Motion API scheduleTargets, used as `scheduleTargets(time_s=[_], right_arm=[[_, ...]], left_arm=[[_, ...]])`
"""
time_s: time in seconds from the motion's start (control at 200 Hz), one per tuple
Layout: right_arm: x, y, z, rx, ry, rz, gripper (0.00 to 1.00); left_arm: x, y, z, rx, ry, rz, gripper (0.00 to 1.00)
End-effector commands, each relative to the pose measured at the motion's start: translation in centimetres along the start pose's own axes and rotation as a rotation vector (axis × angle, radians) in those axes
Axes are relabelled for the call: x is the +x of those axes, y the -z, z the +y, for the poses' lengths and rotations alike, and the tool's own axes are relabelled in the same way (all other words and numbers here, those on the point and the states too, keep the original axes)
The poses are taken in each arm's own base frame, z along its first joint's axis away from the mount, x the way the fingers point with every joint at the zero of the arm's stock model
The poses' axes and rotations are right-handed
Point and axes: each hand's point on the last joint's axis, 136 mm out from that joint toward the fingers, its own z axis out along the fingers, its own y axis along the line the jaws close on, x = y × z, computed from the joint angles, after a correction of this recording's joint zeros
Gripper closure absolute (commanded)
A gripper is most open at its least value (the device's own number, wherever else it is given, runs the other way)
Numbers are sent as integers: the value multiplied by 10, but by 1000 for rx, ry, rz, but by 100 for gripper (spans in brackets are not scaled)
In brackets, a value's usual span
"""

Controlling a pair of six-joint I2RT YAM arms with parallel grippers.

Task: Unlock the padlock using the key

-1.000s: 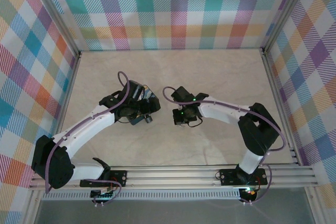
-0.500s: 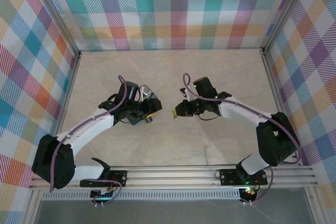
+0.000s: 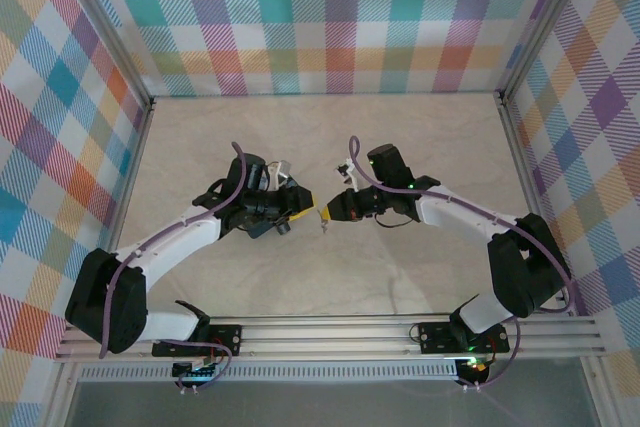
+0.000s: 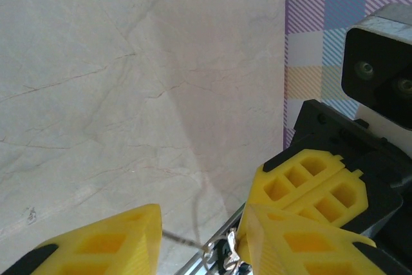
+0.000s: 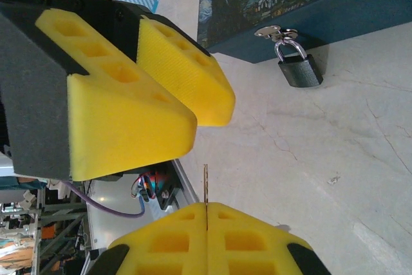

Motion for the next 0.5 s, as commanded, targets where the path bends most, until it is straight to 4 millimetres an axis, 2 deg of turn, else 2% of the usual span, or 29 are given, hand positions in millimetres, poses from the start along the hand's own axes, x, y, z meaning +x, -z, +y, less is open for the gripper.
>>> scheduleTargets(time_s=[0.0, 0.24, 0.345, 0.495], right_arm=[[-4, -1, 11, -50, 27, -1, 98], [-6, -6, 9, -47, 19, -8, 98], [-8, -8, 7, -46, 11, -10, 98], [-12, -11, 5, -52, 0, -22, 98]], left_arm=[[-2, -2, -6, 32, -2, 4, 62], [-2, -5, -10, 43, 13, 6, 65], [-4, -5, -12, 46, 19, 3, 73], [-3, -4, -14, 51, 15, 3, 74]])
